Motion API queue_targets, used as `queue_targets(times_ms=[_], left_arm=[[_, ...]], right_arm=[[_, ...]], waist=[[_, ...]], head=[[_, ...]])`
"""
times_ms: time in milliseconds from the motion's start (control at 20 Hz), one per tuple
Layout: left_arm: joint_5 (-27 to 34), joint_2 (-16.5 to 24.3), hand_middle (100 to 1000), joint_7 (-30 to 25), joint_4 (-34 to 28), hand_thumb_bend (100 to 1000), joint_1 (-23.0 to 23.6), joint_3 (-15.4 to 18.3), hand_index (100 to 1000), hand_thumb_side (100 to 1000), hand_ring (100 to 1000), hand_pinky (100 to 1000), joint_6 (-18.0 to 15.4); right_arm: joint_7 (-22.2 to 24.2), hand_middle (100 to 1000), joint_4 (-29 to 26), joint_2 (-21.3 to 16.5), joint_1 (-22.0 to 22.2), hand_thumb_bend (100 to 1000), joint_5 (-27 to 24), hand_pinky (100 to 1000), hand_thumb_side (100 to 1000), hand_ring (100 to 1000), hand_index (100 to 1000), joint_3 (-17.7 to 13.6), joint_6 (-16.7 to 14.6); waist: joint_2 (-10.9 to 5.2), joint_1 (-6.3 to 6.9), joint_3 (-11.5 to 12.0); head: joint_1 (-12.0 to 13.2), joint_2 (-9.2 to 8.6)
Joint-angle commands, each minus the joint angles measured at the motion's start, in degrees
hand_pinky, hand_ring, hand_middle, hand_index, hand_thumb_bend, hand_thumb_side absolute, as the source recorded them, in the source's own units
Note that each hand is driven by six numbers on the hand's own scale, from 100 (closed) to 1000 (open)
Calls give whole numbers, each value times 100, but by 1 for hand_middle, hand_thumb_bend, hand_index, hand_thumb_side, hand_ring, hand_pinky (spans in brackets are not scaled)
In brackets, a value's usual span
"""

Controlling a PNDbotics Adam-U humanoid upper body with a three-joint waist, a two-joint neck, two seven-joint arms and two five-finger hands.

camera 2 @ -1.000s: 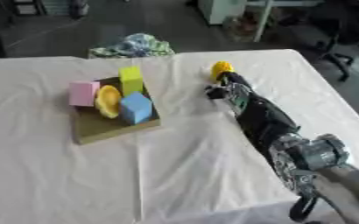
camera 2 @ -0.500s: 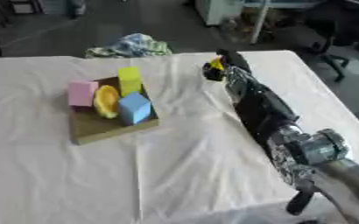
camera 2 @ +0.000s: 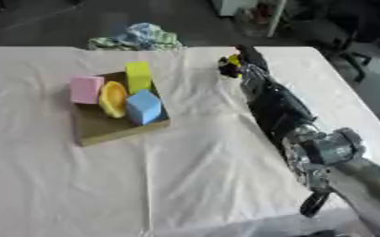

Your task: Pick up objects on the table and place them in the box.

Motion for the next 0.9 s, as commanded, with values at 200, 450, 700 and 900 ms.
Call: queue_targets(times_ms=[200, 450, 700, 900], left_arm=[[-58, 184, 624, 38, -170, 161, -41, 67, 790, 888, 516, 729, -5], [-71, 183, 624, 25, -154, 161, -54, 60, 790, 891, 516, 729, 3], [-71, 176, 624, 8, -141, 161, -68, 47, 789, 892, 516, 730, 2], [-69, 167, 624, 14, -131, 160, -66, 52, 789, 892, 515, 730, 3]], right_arm=[[-297, 820, 282, -247, -49, 166, -574, 809, 547, 830, 926, 66, -118], [-227, 789, 422, -191, -46, 148, -1004, 807, 526, 818, 906, 255, -421], [-414, 684, 397, -158, -60, 100, -1101, 783, 364, 773, 780, 368, -547], [-1068, 486, 335, -138, -52, 100, -929, 722, 134, 671, 584, 351, -421]], waist=[[94, -74, 37], [126, -87, 56], [132, -99, 107], [126, -100, 125]], head=[[-117, 22], [-135, 22], [-161, 22], [-206, 22]])
